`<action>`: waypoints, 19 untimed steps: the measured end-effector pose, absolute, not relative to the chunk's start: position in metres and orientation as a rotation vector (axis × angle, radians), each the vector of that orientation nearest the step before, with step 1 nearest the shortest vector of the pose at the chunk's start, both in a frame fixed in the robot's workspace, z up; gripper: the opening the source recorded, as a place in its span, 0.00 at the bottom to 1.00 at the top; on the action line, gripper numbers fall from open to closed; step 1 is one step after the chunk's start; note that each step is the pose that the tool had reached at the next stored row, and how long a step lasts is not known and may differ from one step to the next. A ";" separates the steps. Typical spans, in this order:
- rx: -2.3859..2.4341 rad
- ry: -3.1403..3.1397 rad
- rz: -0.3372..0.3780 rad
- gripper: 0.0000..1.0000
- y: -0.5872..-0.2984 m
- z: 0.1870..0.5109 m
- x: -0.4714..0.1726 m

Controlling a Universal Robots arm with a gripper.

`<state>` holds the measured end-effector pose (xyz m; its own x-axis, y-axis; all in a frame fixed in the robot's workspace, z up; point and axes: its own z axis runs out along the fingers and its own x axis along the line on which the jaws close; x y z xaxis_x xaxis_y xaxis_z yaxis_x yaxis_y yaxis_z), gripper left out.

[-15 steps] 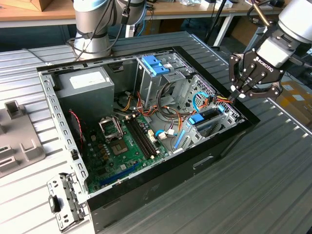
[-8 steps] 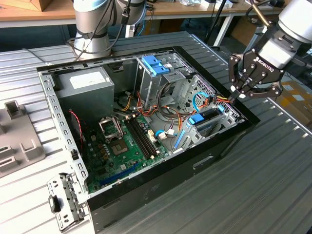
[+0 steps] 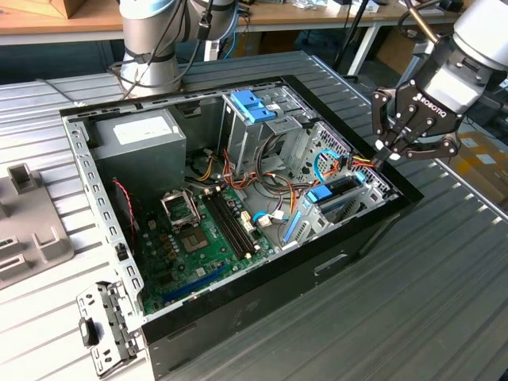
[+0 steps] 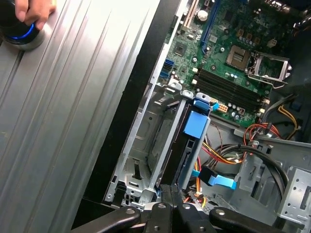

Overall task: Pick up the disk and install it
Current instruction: 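Insert the first disk wire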

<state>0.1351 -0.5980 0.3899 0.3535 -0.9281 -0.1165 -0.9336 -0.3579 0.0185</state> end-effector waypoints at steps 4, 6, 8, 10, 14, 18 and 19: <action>-2.567 1.715 0.166 0.11 -0.598 0.390 0.135; -2.576 1.703 0.166 0.11 -0.598 0.390 0.135; -2.589 1.686 0.167 0.11 -0.598 0.390 0.135; -2.600 1.670 0.167 0.11 -0.598 0.390 0.135; -2.619 1.642 0.168 0.11 -0.598 0.390 0.135; -2.643 1.606 0.169 0.11 -0.598 0.390 0.135; -2.646 1.600 0.170 0.11 -0.598 0.390 0.135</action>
<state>0.1351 -0.5980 0.3899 0.4606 -0.8799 -0.1165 -0.8848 -0.4656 0.0185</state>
